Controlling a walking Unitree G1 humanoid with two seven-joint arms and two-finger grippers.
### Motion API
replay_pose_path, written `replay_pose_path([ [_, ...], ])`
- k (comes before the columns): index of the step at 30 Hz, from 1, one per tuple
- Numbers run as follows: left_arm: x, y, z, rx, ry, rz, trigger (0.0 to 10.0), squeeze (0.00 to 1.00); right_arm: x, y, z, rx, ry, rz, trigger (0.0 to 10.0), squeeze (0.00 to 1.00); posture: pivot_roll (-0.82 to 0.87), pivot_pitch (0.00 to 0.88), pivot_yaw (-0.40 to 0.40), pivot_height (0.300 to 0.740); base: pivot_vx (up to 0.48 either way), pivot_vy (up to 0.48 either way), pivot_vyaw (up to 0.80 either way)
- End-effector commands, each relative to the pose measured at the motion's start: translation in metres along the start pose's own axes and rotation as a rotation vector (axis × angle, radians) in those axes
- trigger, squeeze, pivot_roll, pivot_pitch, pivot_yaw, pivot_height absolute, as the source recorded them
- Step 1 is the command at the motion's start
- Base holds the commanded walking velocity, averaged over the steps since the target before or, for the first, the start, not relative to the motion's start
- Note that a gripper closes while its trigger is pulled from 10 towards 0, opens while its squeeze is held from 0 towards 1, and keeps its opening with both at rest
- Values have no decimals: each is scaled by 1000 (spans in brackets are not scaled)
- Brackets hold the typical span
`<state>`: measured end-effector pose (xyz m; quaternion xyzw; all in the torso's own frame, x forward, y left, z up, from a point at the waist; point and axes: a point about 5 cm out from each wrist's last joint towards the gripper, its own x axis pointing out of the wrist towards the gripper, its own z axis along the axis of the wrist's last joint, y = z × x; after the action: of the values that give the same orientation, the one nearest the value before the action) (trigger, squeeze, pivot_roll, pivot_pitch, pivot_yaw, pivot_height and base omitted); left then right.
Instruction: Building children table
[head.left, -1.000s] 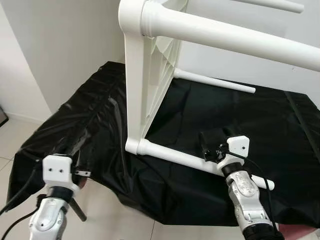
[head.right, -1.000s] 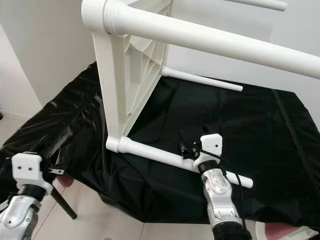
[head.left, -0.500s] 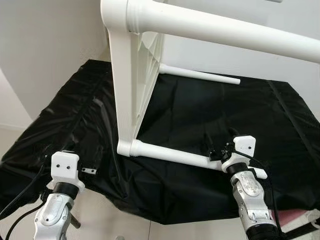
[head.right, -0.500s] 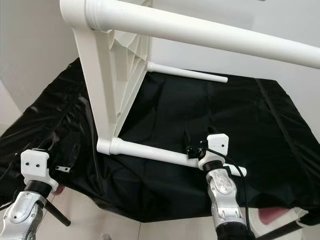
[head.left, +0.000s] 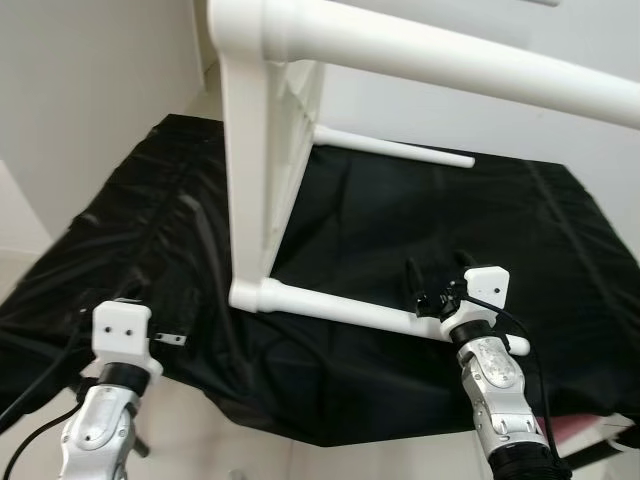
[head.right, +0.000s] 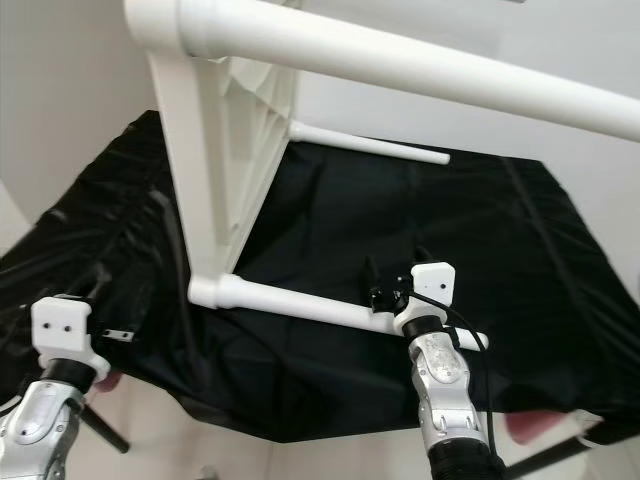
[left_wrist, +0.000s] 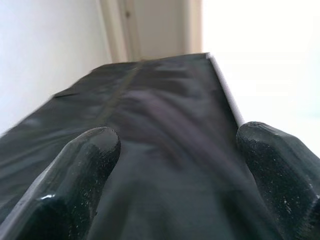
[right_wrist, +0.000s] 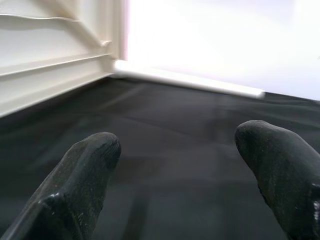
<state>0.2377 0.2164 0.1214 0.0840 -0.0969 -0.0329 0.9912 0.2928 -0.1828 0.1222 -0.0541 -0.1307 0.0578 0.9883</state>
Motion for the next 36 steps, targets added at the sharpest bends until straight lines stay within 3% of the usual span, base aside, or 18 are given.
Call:
replay_pose_path([
  [1,-2,-5,-1,-12,0,-12,10000,0,-4,-7,-2,-17,13,-14,10000,0,110,30,-60,740,0,-480,0],
  [7,-6,-4,4,-2,-9,-17,10000,0,-5,-10,-1,-21,9,-20,10000,0,111,29,-61,740,0,-480,0],
  [13,-12,-14,10,18,-19,-96,10000,0,-5,-11,-1,-24,9,-20,10000,0,115,30,-63,740,0,-410,0],
  [15,-13,-20,11,-7,-18,-130,10000,0,-3,-9,-1,-23,9,-8,10000,0,122,31,-66,740,0,0,0],
  [25,-7,-22,6,-9,28,-142,10000,0,-1,-7,-2,-17,20,-9,10000,0,122,32,-68,740,0,0,0],
  [36,-1,-26,6,-95,52,-150,10000,0,-2,-5,-1,-20,14,-5,10000,0,111,47,-60,740,0,108,0],
])
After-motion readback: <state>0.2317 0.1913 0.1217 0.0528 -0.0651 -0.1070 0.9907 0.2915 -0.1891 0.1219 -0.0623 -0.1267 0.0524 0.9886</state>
